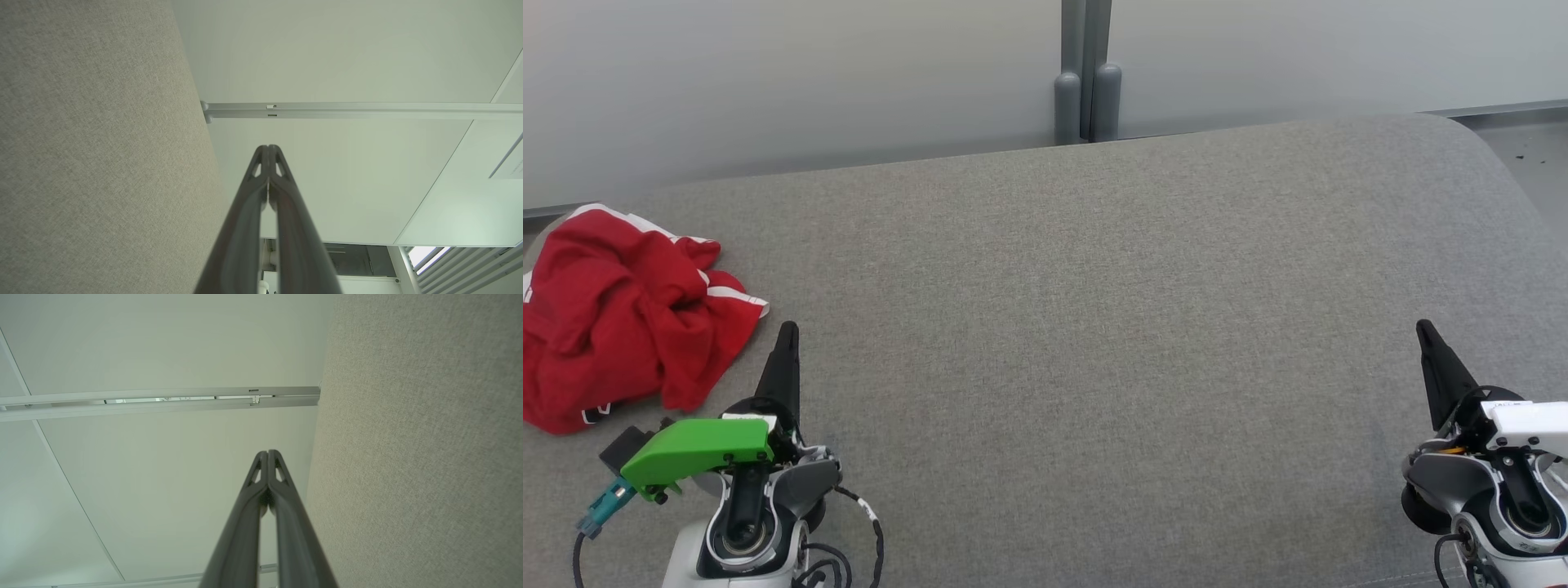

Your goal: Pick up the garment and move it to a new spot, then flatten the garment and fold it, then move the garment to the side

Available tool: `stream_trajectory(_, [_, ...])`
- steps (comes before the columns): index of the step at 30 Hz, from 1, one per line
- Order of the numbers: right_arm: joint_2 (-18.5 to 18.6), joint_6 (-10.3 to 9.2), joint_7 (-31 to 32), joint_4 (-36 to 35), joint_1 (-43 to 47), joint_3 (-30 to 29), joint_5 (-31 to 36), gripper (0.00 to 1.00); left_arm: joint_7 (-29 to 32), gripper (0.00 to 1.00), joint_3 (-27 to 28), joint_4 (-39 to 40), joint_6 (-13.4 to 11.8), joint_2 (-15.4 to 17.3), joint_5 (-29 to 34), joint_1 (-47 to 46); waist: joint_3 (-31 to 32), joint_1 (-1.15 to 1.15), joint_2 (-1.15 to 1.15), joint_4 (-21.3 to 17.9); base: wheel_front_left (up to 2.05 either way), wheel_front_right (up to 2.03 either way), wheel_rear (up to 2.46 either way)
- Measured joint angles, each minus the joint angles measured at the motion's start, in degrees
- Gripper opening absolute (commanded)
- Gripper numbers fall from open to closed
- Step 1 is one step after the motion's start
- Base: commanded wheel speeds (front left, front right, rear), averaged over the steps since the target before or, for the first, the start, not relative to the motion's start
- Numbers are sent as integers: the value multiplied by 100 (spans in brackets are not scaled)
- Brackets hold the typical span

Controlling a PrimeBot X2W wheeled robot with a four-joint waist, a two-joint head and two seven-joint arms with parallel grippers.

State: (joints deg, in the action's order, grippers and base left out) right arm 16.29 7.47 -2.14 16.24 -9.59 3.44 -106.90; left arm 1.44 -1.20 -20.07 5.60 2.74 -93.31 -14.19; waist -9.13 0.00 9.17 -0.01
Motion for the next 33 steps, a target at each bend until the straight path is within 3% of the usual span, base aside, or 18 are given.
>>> stream_trajectory(33, [48,0,-55,-22,2,63,-74,0,0,0,0,1,0,0,0,0,-1,0,0,0,0,0,0])
